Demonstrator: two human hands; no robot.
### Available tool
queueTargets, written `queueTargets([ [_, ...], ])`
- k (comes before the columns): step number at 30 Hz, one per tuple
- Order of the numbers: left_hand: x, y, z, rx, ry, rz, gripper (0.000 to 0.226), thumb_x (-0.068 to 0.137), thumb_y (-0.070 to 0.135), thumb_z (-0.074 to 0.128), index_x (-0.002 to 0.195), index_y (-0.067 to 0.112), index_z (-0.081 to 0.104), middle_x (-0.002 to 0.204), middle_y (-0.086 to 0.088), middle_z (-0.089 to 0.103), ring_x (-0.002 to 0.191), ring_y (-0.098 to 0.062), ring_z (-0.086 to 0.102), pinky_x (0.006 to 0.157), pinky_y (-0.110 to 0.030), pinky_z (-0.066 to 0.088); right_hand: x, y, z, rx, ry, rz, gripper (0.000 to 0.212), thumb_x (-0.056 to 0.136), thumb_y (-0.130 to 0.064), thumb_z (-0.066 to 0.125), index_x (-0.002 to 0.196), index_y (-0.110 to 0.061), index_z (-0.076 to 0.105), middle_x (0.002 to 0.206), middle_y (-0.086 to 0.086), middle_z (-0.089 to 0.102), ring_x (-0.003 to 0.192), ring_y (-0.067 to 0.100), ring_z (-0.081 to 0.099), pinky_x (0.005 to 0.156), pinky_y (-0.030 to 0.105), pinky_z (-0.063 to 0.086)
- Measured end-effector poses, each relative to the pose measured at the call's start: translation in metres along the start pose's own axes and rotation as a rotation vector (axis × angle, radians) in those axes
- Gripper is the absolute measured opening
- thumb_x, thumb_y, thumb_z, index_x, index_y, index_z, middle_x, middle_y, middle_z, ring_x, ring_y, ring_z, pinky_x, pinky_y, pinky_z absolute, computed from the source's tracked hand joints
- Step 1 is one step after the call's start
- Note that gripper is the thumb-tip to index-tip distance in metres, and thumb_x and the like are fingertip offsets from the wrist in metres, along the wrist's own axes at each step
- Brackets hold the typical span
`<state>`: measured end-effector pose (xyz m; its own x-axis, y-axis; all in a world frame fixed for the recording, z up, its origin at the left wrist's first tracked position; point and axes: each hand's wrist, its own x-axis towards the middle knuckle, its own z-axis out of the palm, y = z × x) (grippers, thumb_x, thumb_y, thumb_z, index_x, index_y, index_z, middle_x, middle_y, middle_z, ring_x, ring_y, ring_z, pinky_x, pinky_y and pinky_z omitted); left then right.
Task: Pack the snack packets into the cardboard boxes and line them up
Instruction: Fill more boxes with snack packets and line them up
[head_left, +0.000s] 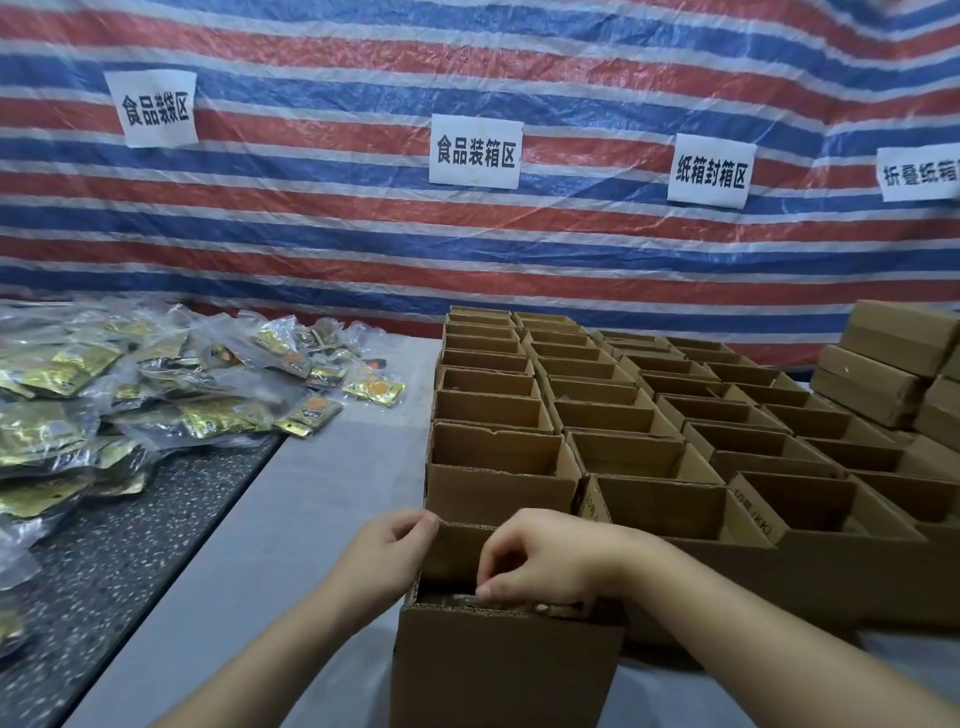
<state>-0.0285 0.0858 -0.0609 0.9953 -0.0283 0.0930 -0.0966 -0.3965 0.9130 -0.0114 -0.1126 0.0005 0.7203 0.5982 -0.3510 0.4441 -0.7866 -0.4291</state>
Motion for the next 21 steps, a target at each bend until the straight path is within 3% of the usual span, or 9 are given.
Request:
queueTargets([
  [4,-0.002,0.002,0.000,-0.035,0.000,-0.025,0.037,0.103,0.026,0.046,0.082,0.012,0.073,0.074,0.001,0.068,0.073,-0.004,0.061,0.062,-0.016,0.045,0.012,-0.007,0.014,0.052,-0.204,0.265,0.046,0.103,-0.056,0.041,0.121,-0.022,0.067,0.116,-0.001,0.066,0.102,0.015,0.061,0.098,0.034,0.046],
  [8,-0.005,0.014,-0.004,-0.067,-0.011,-0.089,0.034,0.103,0.022,0.046,0.090,0.013,0.075,0.093,-0.007,0.074,0.082,-0.004,0.066,0.069,-0.015,0.048,0.005,-0.017,0.010,0.271,-0.212,0.393,0.058,0.100,-0.068,0.029,0.111,-0.023,0.064,0.095,-0.003,0.065,0.088,0.015,0.064,0.078,0.028,0.051],
  [11,-0.004,0.026,-0.008,-0.018,-0.067,-0.198,0.030,0.105,0.031,0.042,0.102,0.023,0.071,0.103,-0.004,0.070,0.097,-0.016,0.063,0.074,-0.024,0.051,-0.018,-0.017,0.004,0.120,-0.050,0.248,0.065,0.093,-0.078,0.029,0.112,-0.029,0.067,0.093,-0.012,0.062,0.089,0.007,0.061,0.076,0.026,0.047],
  [13,-0.008,0.033,-0.008,0.017,-0.087,-0.275,0.026,0.104,0.039,0.041,0.113,0.027,0.062,0.108,-0.002,0.064,0.100,-0.017,0.061,0.078,-0.031,0.053,-0.038,-0.011,0.003,-0.028,0.137,0.143,0.064,0.081,-0.087,0.039,0.111,-0.036,0.063,0.111,-0.017,0.056,0.098,0.003,0.057,0.079,0.023,0.047],
  [15,-0.015,0.034,-0.003,0.030,-0.116,-0.343,0.029,0.100,0.051,0.043,0.117,0.030,0.053,0.108,0.000,0.062,0.098,-0.018,0.062,0.077,-0.032,0.054,-0.056,-0.002,0.006,-0.142,0.161,0.118,0.078,0.069,-0.091,0.048,0.131,-0.044,0.050,0.146,-0.020,0.035,0.133,0.007,0.040,0.109,0.037,0.041],
  [16,-0.019,0.033,-0.001,0.030,-0.135,-0.366,0.028,0.099,0.052,0.044,0.117,0.031,0.051,0.107,0.000,0.063,0.096,-0.019,0.064,0.076,-0.031,0.054,-0.062,0.003,0.011,-0.207,0.146,0.112,0.085,0.069,-0.090,0.052,0.141,-0.047,0.040,0.159,-0.020,0.017,0.147,0.012,0.020,0.122,0.045,0.021],
  [17,-0.022,0.033,0.001,0.029,-0.152,-0.382,0.025,0.099,0.049,0.045,0.116,0.032,0.051,0.106,-0.001,0.065,0.095,-0.020,0.066,0.075,-0.032,0.055,-0.066,0.009,0.016,-0.272,0.139,0.103,0.088,0.073,-0.086,0.056,0.148,-0.047,0.032,0.164,-0.021,0.000,0.153,0.014,0.000,0.122,0.045,-0.001],
  [18,-0.026,0.032,0.002,0.032,-0.160,-0.389,0.020,0.100,0.042,0.042,0.116,0.033,0.050,0.105,-0.005,0.067,0.092,-0.022,0.068,0.072,-0.032,0.055,-0.067,0.013,0.022,-0.332,0.149,0.092,0.088,0.077,-0.079,0.060,0.152,-0.046,0.027,0.165,-0.018,-0.012,0.152,0.014,-0.015,0.117,0.043,-0.013],
  [21,-0.031,0.029,-0.003,0.074,-0.127,-0.364,0.023,0.103,0.025,0.031,0.110,0.029,0.053,0.106,-0.017,0.067,0.081,-0.027,0.064,0.062,-0.032,0.051,-0.063,0.014,0.034,-0.348,0.188,0.099,0.078,0.087,-0.059,0.068,0.153,-0.043,0.030,0.165,-0.009,-0.024,0.150,0.017,-0.026,0.119,0.044,-0.013],
])
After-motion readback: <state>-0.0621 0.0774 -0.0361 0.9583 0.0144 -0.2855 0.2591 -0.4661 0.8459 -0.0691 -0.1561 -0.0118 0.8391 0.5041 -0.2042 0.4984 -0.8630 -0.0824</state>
